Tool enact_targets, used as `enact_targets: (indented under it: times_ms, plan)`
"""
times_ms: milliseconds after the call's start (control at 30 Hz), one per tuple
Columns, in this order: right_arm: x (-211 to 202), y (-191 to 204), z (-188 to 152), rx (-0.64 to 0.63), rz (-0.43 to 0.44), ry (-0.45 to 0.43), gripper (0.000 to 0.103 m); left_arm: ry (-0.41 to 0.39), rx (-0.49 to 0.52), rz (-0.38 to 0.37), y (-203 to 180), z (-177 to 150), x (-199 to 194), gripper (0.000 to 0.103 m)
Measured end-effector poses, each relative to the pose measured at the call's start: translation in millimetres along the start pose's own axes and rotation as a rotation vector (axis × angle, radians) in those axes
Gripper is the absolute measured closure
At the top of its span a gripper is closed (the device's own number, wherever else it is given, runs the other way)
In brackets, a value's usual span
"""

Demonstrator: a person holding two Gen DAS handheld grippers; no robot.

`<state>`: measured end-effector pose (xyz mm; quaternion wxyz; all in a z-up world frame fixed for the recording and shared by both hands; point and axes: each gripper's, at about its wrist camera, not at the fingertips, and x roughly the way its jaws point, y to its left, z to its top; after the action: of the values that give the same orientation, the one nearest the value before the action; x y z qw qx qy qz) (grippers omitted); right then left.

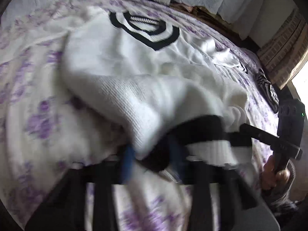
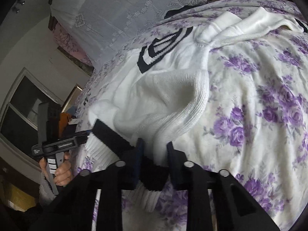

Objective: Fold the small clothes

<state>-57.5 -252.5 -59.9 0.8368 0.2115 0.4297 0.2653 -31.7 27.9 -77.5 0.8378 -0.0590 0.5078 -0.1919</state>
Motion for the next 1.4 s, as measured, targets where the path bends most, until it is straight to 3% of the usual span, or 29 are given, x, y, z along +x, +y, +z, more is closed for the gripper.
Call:
enact_targets:
  times_ms: [67, 133, 200, 267, 300, 433, 533, 633, 667, 700, 767, 800, 933, 1033, 1133, 1200, 1267, 1333, 1367, 1400]
  plan:
    - [-12.9, -3.5, 13.5, 0.015, -0.02, -0.071, 0.089, -0.005, 0.027, 0.035, -19.1, 20.8, -0.3, 0.094]
    - [-23.2, -17.3, 26.4, 0.028, -0.12, -0.141, 0.089, 0.04, 0.098, 0.056, -43.6, 39.2, 3.6, 0.091]
    - [-21.3, -42.5, 33.5, 0.077, -0.194, -0.152, 0.089, 0.079, 0.119, 0.054, -57.7, 55.5, 11.9, 0.058]
    - [-11.9, -69.9, 31.5, 0.157, -0.189, -0.107, 0.089, 0.071, 0.09, 0.081, -54.2, 59.0, 17.3, 0.031]
    - [-6.8, -77.8, 29.4, 0.186, -0.162, -0.082, 0.089, 0.069, 0.079, 0.075, -47.6, 56.0, 19.0, 0.027]
    - [-12.0, -79.0, 29.4, 0.18, -0.125, -0.079, 0.085, 0.081, -0.06, -0.048, -5.0, 22.6, 23.6, 0.028]
    - [-7.8, -76.7, 28.5, 0.173, -0.097, -0.061, 0.071, 0.031, -0.066, -0.084, -2.8, 15.3, 24.4, 0.029]
    - [-5.1, -68.3, 29.2, 0.173, -0.074, -0.069, 0.059, 0.004, -0.003, -0.131, -21.8, 25.6, 27.0, 0.049]
    - [-1.3, -67.8, 30.7, 0.175, -0.072, -0.067, 0.059, 0.008, 0.022, -0.125, -30.2, 29.4, 30.3, 0.065]
    - [-1.0, -66.9, 30.0, 0.167, -0.076, -0.064, 0.062, 0.016, 0.039, -0.111, -36.6, 31.4, 33.6, 0.079]
    - [3.8, -60.8, 30.2, 0.147, -0.077, -0.054, 0.09, 0.017, 0.053, -0.087, -40.3, 30.0, 31.7, 0.083]
    - [3.5, -55.8, 30.3, 0.141, -0.072, -0.055, 0.092, 0.016, 0.053, -0.086, -39.8, 27.5, 26.9, 0.083]
    - [-30.7, -27.6, 15.4, 0.054, -0.041, -0.111, 0.092, -0.01, 0.046, -0.092, -20.4, -1.3, -22.3, 0.084]
    - [-40.7, -4.0, -6.8, -0.025, -0.013, -0.032, 0.092, 0.025, 0.05, -0.067, -1.2, -35.2, -50.8, 0.084]
    - [-16.5, 1.5, -35.9, -0.067, -0.06, 0.117, 0.092, 0.084, 0.005, -0.026, 27.9, -67.2, -53.7, 0.083]
    - [-6.2, -5.5, -46.1, -0.063, -0.085, 0.151, 0.092, 0.116, -0.062, -0.08, 48.6, -80.5, -45.9, 0.083]
    - [-13.2, -7.0, -40.0, -0.044, -0.072, 0.152, 0.087, 0.09, -0.085, -0.108, 55.0, -81.1, -51.0, 0.082]
    - [-27.3, -5.3, -31.6, -0.047, -0.077, 0.117, 0.058, 0.04, -0.05, -0.086, 50.5, -75.8, -64.8, 0.077]
    - [-31.8, -2.9, -25.8, -0.07, -0.105, 0.092, 0.056, 0.016, -0.024, -0.049, 46.2, -72.1, -70.6, 0.069]
    - [-36.1, 0.1, -21.5, -0.092, -0.135, 0.072, 0.056, -0.007, 0.0, 0.0, 42.9, -66.2, -75.3, 0.049]
